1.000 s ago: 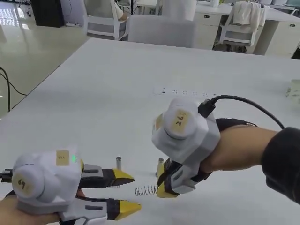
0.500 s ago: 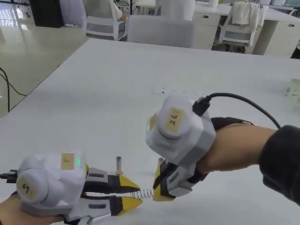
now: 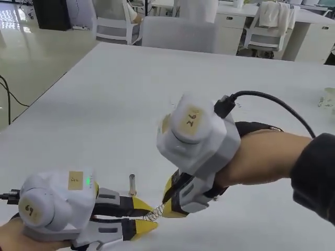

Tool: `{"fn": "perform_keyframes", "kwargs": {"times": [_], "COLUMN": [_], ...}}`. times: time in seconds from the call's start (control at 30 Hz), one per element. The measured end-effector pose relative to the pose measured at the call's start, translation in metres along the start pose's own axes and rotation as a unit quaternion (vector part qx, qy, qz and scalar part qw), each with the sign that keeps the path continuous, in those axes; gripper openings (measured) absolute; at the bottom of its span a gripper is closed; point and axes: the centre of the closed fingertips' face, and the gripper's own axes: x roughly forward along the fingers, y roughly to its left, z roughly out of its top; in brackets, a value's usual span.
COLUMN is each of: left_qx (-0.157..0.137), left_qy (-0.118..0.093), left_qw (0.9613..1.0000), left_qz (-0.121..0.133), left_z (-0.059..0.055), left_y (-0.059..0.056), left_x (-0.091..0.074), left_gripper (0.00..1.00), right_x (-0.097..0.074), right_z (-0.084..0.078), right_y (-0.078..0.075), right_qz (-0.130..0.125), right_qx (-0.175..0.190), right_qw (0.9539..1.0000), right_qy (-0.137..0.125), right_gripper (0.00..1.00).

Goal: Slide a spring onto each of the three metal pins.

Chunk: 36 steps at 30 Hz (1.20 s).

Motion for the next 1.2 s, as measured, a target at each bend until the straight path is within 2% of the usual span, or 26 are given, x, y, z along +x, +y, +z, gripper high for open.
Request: {"fn": "perform_keyframes", "kwargs": {"times": [0.17,0.37,0.5,0.87,1.2], "left_qx": [-0.002,-0.001,0.001,0.003,0.008], "left_qy": [-0.001,-0.003,-0.002,-0.002,-0.005], "left_qw": [1.0,1.0,1.0,1.0,0.9999], "left_qz": [0.0,0.001,0.002,-0.001,-0.004], "left_z": [0.001,0.002,0.001,0.003,0.009], "left_y": [0.0,0.0,0.0,-0.001,-0.003], "left_x": [0.0,0.0,-0.001,0.0,0.0], "left_gripper": [0.03,0.03,0.02,0.02,0.02], "right_x": [-0.001,0.001,0.002,0.01,0.013], "right_z": [0.014,0.02,0.019,0.012,0.009], "right_y": [0.001,0.001,0.002,0.004,0.005], "right_qz": [-0.003,-0.002,0.003,0.012,0.014], "right_qx": [-0.012,-0.016,-0.017,-0.017,-0.019], "right_qw": [0.9998,0.9996,0.9994,0.9997,0.9997], "right_qy": [-0.014,-0.025,-0.029,-0.013,-0.004], "right_gripper": [0.08,0.08,0.08,0.11,0.1]}}
